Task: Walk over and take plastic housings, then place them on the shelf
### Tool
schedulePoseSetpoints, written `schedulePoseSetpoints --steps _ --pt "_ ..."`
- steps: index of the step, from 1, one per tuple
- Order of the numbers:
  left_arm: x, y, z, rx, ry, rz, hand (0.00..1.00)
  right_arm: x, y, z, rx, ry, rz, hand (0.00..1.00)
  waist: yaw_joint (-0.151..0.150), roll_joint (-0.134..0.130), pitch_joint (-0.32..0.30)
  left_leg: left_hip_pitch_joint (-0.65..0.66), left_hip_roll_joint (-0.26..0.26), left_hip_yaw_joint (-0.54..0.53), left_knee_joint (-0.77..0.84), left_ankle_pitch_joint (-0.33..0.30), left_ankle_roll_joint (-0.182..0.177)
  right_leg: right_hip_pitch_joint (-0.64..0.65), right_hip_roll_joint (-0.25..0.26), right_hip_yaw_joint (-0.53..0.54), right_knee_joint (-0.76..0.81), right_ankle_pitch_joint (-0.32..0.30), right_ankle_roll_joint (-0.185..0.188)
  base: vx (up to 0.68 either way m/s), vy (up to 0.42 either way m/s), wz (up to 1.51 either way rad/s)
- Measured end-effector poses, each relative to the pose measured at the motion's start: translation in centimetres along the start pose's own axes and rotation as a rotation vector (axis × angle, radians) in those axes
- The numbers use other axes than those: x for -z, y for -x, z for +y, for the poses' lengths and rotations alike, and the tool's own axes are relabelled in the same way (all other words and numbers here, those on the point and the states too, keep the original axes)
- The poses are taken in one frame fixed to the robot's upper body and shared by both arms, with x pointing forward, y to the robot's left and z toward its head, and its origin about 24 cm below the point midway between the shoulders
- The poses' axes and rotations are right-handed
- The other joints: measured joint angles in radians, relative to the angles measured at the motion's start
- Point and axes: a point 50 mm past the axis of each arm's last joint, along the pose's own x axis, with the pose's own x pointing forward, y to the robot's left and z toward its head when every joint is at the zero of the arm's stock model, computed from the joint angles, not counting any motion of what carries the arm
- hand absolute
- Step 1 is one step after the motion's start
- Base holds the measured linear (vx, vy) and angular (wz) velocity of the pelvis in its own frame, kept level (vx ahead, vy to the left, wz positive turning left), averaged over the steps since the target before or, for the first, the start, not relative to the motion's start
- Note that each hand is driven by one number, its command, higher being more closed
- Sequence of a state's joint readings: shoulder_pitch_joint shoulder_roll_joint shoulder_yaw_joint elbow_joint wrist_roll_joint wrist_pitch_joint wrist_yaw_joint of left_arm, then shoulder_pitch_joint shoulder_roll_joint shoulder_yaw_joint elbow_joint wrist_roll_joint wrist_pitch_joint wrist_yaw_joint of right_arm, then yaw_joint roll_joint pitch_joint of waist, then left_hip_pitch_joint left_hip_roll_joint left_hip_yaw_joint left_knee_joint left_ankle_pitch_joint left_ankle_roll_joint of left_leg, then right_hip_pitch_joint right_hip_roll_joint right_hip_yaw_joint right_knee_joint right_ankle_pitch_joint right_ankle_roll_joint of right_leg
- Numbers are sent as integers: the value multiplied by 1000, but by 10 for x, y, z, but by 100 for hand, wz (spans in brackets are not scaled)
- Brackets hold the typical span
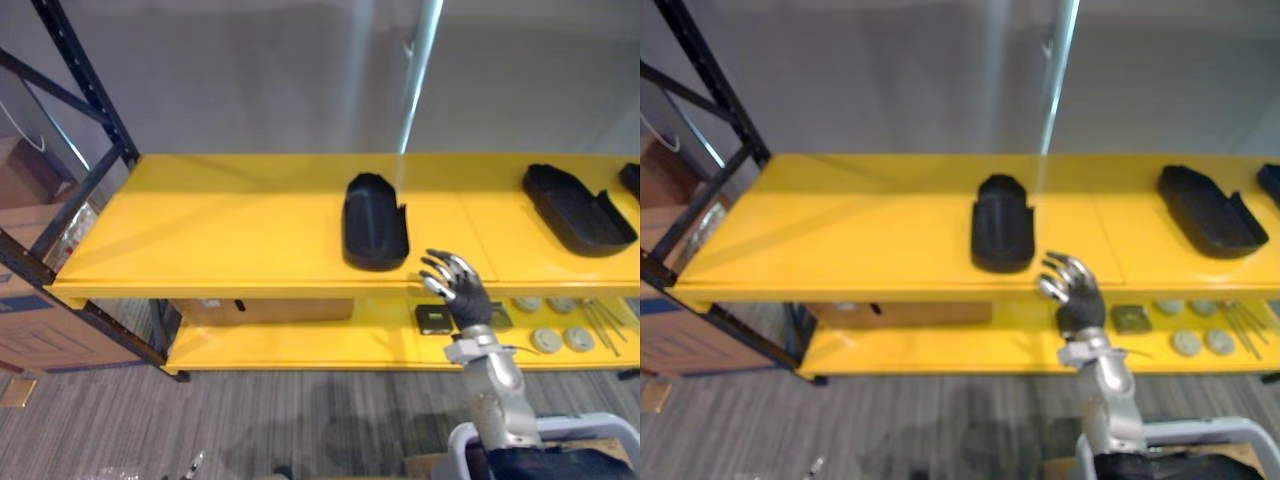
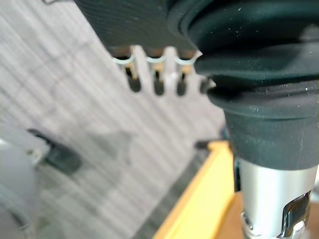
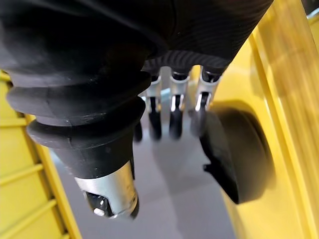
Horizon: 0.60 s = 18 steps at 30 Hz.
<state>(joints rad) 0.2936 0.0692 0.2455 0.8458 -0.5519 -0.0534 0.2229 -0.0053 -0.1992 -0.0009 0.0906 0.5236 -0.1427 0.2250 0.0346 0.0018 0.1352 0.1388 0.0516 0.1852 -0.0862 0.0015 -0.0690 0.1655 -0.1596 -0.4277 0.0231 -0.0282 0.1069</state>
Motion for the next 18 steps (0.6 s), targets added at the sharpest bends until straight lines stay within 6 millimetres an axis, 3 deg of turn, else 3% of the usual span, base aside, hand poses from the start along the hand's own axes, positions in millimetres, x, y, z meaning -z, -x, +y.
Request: schedulePoseSetpoints --steps 11,18 --pt "11 1 -1 4 -44 48 0 19 -7 35 -137 36 87 100 1 7 3 -2 8 -12 -1 5 -9 6 4 -12 -5 -4 -2 0 -2 2" --pt "17 2 -3 14 -77 69 0 33 -20 40 -86 102 144 100 3 12 2 -2 9 -17 -1 11 -16 10 6 -21 -9 -4 -2 -3 2 2"
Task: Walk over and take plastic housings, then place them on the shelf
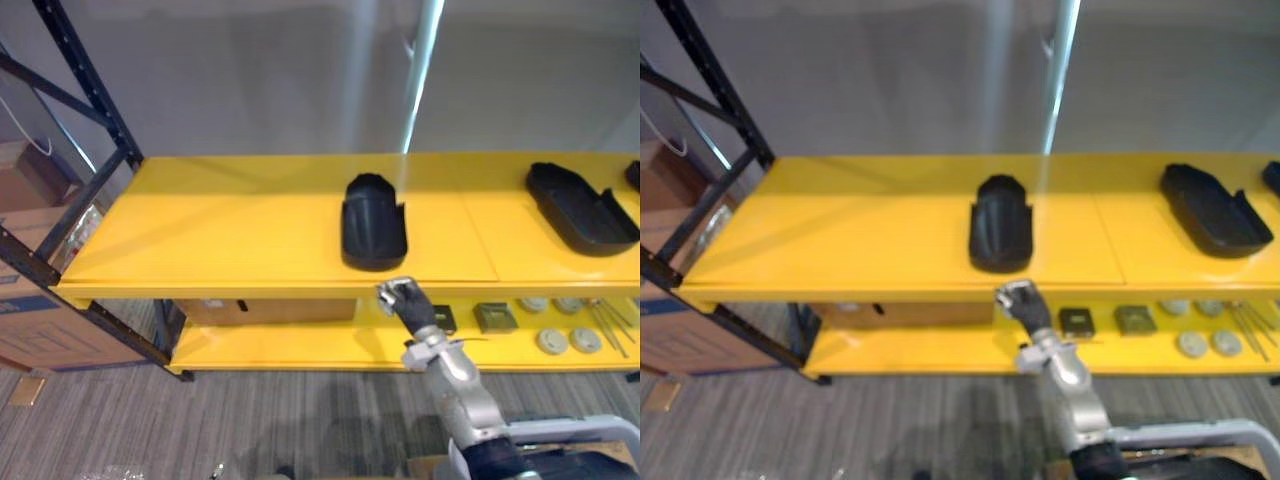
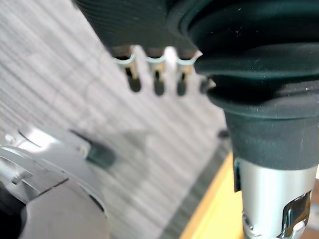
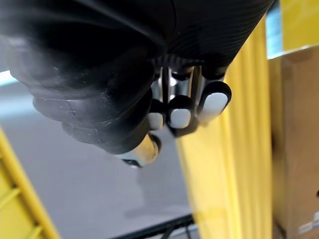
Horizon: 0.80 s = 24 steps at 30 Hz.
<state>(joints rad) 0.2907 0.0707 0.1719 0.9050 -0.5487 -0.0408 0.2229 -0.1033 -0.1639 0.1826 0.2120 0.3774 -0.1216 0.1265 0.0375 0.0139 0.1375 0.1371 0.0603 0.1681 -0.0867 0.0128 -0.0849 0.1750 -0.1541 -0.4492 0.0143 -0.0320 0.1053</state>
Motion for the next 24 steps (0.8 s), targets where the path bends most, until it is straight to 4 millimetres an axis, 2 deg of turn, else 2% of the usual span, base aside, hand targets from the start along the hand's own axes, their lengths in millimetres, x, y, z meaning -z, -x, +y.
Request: schedulePoseSetpoints --steps 8,18,24 --pt "5 0 2 -7 -10 37 0 -3 -15 0 30 23 9 100 0 2 -2 -15 2 -18 0 21 -14 10 -1 -42 -1 0 0 -21 -4 14" --pt "8 1 5 -16 -17 45 0 -13 -34 0 56 52 -8 100 7 5 -3 -15 1 -21 -1 25 -9 21 -1 -53 -2 1 2 -29 4 3" --pt "7 0 4 -5 -26 42 0 -12 -43 -4 70 55 35 100 7 7 -3 -15 0 -31 -1 30 -11 29 -1 -72 -7 2 2 6 2 7"
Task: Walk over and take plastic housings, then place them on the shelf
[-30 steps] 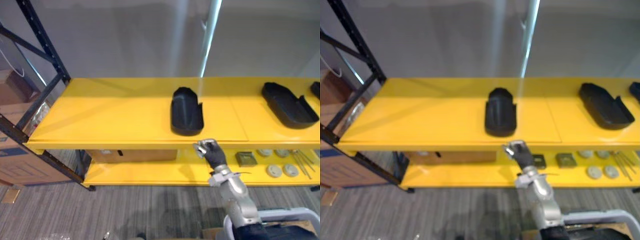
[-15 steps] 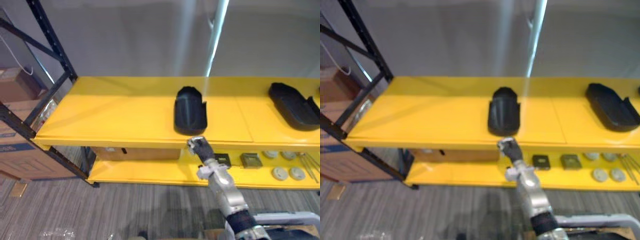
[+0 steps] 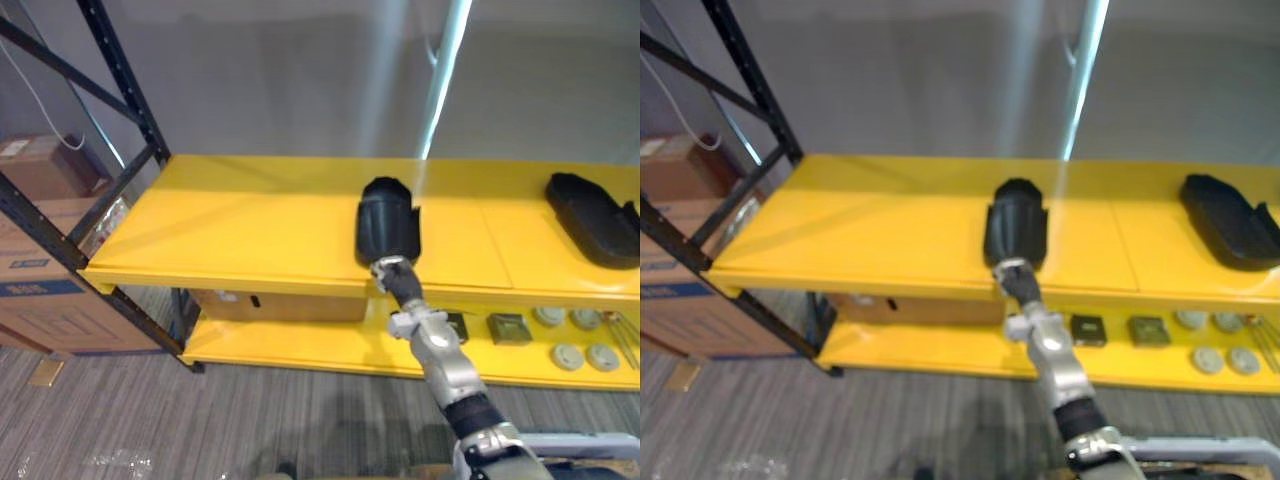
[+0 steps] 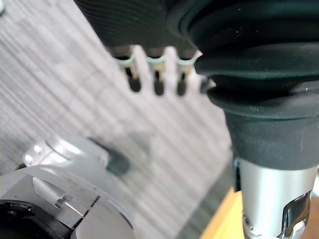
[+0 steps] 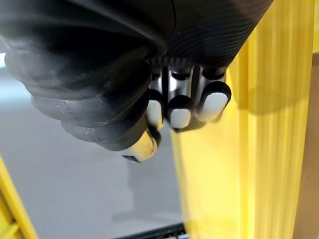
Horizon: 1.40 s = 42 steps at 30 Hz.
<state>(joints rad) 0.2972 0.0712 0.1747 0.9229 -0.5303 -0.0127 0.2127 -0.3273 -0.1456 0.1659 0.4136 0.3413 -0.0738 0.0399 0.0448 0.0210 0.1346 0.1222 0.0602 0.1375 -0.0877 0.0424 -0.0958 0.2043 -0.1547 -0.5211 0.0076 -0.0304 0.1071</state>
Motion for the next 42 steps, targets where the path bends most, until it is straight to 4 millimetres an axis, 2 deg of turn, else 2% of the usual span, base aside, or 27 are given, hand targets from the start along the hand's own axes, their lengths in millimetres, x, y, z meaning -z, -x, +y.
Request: schedulePoseSetpoints --steps 9,29,42 --pt "1 0 0 1 -31 6 0 5 -9 -7 59 -29 71 100 0 7 3 -1 0 -16 0 7 0 9 0 -12 1 0 -1 -20 1 5" --pt "2 0 -1 2 -34 28 0 -18 -40 -18 150 -43 90 100 26 25 15 -1 -3 -40 -1 15 -3 27 -1 -47 -1 0 -1 -10 1 4" --pt "2 0 -1 2 -32 28 0 -23 -50 -28 274 -85 144 100 40 29 18 0 -3 -41 -1 17 -3 28 -1 -51 1 0 -1 0 0 0"
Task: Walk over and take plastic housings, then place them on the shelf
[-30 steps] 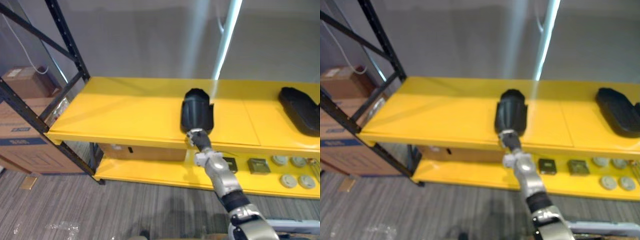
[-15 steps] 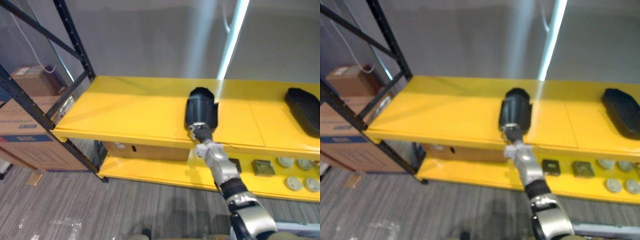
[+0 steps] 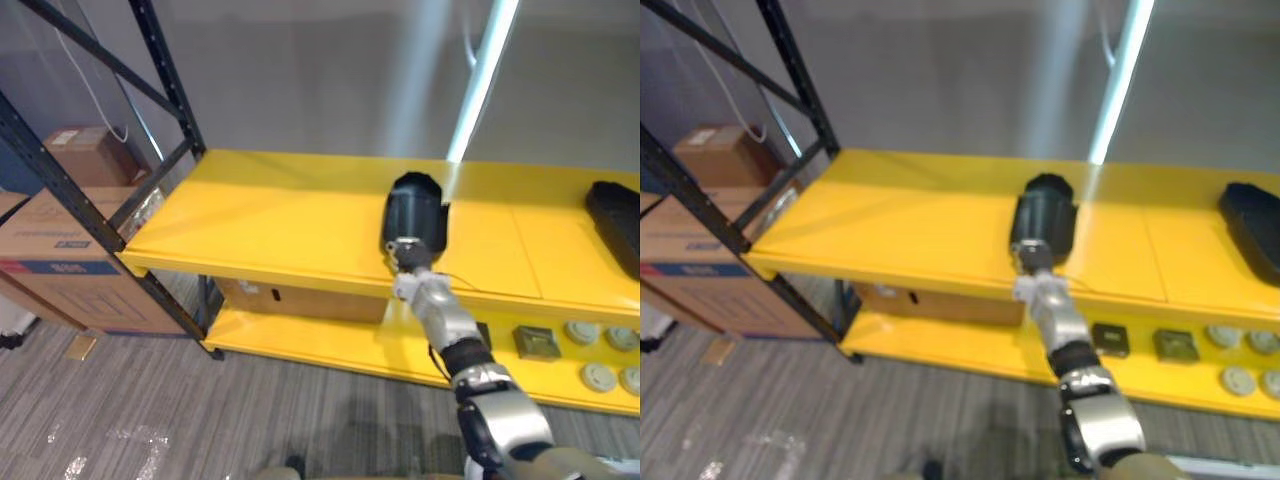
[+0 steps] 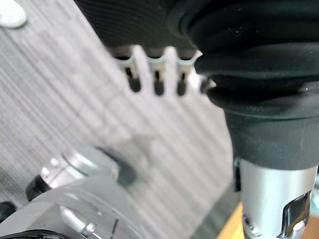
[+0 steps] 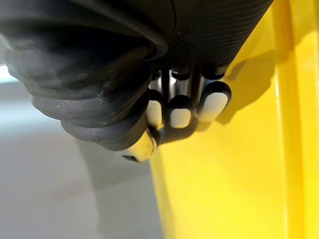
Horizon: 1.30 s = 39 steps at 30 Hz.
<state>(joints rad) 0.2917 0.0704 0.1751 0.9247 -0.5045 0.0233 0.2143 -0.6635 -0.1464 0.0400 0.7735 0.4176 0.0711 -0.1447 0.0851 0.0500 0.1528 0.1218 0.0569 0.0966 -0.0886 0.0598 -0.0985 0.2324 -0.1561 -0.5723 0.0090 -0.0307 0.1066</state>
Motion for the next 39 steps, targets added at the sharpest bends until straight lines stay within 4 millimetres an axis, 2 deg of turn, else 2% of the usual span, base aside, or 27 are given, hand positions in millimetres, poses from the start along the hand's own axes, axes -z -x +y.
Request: schedulePoseSetpoints --steps 4,9,26,27,34,39 --pt "-1 0 -2 3 1 -4 0 -3 -3 -3 34 -15 11 100 10 1 1 0 0 -1 0 0 0 1 0 -1 0 0 0 0 0 0" --pt "-6 -1 -7 15 3 -15 0 -13 -7 -4 53 -15 -1 100 11 3 28 10 -1 -2 0 0 0 13 0 -2 -1 0 0 -7 1 0" --pt "-9 -2 -11 24 8 -19 0 -26 -13 -12 107 -28 0 100 15 9 39 11 -1 -3 0 1 1 13 0 -4 -2 0 0 0 0 0" --pt "-9 -2 -10 23 7 -16 0 -26 -14 -13 111 -24 2 0 15 9 39 11 -1 -3 0 1 1 13 0 -4 -2 0 0 0 0 0" --pt "-2 -2 -9 17 -14 10 0 -26 -15 -16 118 12 7 0 16 13 42 10 -1 -3 -1 1 1 13 0 -4 -2 0 0 0 0 0" --pt "-1 -2 -11 24 -23 10 0 -28 -15 -12 71 29 -7 0 16 14 43 8 -1 -2 -1 1 1 11 0 -4 -3 0 0 0 0 0"
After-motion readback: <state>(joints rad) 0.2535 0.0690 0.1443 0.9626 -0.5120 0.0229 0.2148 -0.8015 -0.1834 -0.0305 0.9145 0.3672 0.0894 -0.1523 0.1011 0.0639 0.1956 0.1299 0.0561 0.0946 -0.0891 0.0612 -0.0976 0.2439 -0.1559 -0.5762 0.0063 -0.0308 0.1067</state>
